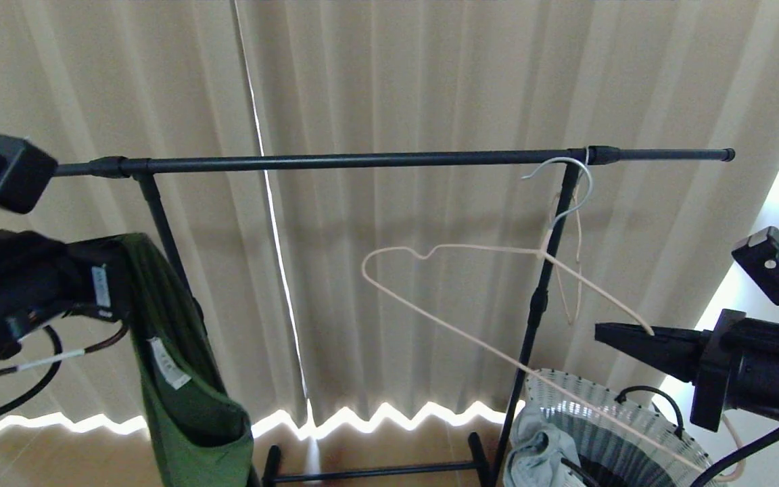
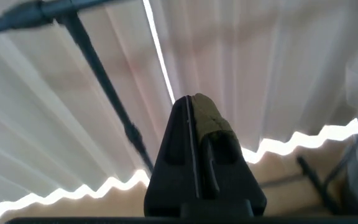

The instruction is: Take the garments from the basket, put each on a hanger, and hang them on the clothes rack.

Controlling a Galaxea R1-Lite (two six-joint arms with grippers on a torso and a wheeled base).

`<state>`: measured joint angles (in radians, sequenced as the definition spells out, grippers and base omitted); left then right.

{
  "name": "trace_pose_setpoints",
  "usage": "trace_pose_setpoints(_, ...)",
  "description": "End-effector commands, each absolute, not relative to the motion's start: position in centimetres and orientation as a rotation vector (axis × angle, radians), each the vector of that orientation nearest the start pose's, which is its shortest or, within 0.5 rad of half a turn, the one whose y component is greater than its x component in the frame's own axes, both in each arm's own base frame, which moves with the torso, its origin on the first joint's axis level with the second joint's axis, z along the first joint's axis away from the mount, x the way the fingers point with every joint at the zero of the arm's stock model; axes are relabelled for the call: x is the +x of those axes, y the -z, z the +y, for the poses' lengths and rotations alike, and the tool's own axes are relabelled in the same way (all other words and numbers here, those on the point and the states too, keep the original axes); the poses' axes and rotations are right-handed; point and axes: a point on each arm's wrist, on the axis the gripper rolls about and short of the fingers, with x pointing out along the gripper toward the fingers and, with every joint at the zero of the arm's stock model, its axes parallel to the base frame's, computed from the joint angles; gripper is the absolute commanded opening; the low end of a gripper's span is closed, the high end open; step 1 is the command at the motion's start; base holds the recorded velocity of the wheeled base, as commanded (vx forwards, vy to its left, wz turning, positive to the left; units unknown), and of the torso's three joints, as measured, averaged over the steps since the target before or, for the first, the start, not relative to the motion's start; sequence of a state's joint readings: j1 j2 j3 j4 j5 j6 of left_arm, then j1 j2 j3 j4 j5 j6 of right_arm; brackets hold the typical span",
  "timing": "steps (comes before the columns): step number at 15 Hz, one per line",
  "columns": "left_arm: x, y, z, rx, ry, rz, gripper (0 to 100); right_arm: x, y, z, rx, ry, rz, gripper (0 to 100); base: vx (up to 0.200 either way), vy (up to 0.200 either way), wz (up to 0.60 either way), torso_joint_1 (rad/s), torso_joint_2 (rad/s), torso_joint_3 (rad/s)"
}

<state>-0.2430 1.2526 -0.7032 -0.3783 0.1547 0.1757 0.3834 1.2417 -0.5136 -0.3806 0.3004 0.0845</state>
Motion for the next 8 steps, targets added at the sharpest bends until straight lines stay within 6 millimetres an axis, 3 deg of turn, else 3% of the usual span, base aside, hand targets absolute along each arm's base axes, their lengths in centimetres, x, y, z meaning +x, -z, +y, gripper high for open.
trace_pose_setpoints(1,24.1,-24.1,-7.5,0.171,0.077,0.203,0,15.3,-19.1,9.6,0.085,-0.789,0.402,0,0.000,0.000,0.00,0.000,0.00,0.000)
trace_pose_setpoints(4,26.2,-24.1,-10.9,0.115,0.086,0.207,0,14.2,-19.9,11.9,0.134,-0.862,0.383,0,0.000,0.000,0.00,0.000,0.00,0.000)
trace_pose_setpoints(8,27.4,-24.0,-12.4,0.120,0.078,0.207,0,15.0,-20.0,13.4,0.125,-0.844,0.392,0,0.000,0.000,0.00,0.000,0.00,0.000)
